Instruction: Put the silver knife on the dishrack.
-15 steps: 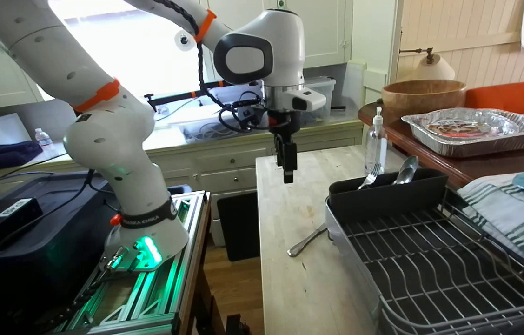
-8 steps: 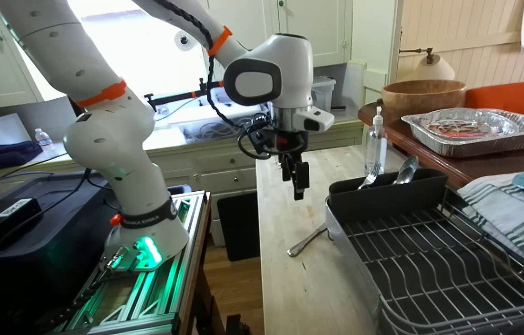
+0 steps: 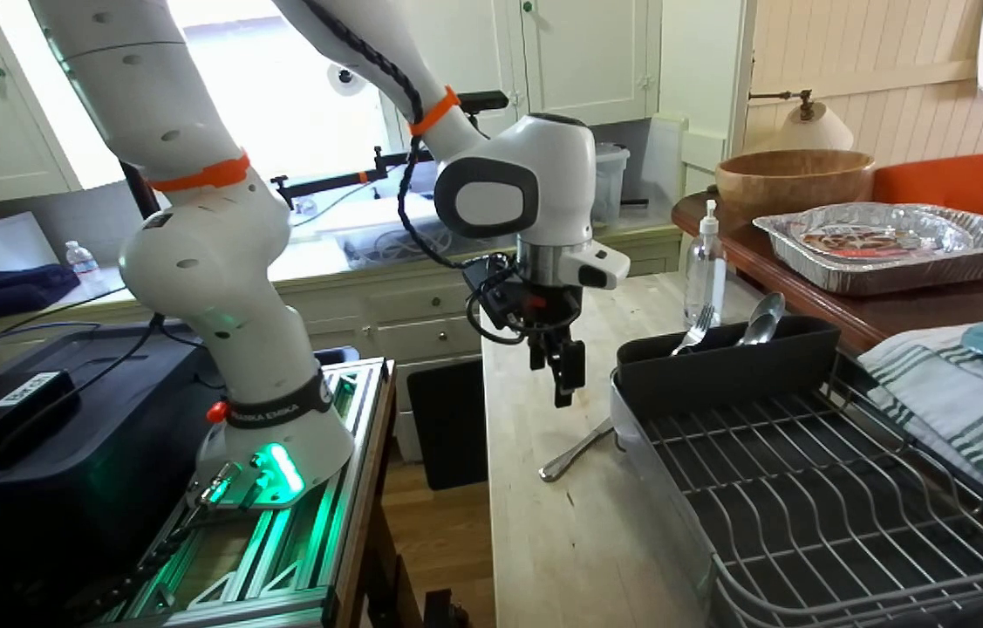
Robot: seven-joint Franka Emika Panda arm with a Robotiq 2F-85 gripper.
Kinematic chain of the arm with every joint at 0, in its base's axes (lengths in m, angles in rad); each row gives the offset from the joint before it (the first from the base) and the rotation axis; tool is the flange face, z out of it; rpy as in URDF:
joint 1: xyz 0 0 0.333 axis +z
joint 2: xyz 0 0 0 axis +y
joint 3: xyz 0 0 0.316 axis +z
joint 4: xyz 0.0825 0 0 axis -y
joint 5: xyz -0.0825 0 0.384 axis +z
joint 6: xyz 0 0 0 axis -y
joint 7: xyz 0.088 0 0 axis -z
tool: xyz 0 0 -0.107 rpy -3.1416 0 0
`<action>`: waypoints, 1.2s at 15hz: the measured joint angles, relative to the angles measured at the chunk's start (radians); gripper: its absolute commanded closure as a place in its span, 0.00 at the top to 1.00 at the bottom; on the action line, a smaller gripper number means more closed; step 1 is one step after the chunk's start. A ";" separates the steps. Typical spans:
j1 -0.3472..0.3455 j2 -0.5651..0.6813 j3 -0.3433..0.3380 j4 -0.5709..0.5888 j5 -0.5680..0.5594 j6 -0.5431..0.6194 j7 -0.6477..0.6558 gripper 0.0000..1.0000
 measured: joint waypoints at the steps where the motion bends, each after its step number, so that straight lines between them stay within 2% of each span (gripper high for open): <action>1: -0.001 0.017 0.000 0.000 -0.003 0.015 0.000 1.00; 9: -0.009 0.048 0.003 0.008 -0.039 0.049 0.013 1.00; 13: -0.017 0.064 0.003 0.008 -0.089 0.129 0.028 1.00; 18: -0.017 0.118 0.009 0.007 -0.094 0.232 0.024 1.00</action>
